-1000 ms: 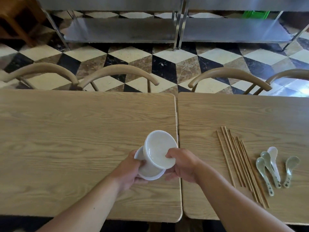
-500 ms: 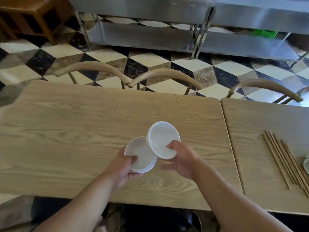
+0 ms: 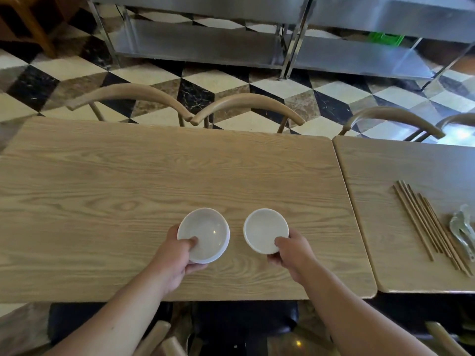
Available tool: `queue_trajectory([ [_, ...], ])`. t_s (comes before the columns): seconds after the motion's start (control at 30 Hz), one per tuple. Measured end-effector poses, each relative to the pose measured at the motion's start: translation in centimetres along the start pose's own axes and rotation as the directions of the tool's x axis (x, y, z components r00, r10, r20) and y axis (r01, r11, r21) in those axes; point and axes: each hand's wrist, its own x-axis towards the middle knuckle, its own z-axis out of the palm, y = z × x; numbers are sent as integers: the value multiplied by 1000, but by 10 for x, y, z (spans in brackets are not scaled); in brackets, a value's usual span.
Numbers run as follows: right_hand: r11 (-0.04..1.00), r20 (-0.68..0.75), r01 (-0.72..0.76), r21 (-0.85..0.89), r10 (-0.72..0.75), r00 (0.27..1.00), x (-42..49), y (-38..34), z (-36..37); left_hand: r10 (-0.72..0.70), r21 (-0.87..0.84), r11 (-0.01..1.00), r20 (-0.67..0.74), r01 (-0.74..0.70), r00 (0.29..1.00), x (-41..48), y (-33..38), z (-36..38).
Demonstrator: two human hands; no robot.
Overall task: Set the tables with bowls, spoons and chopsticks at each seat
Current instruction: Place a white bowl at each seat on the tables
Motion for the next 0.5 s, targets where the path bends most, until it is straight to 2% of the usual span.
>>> queue_trajectory([
  [0.37,997,15,-77,26,77,997,39,29,-3,9,16,1000,-7,-9,1000,-3,1,26],
  [0.5,996,14,-88,-16,88,996,45,33,-4,20,16,1000,-26,-20,999,-7,3,27],
])
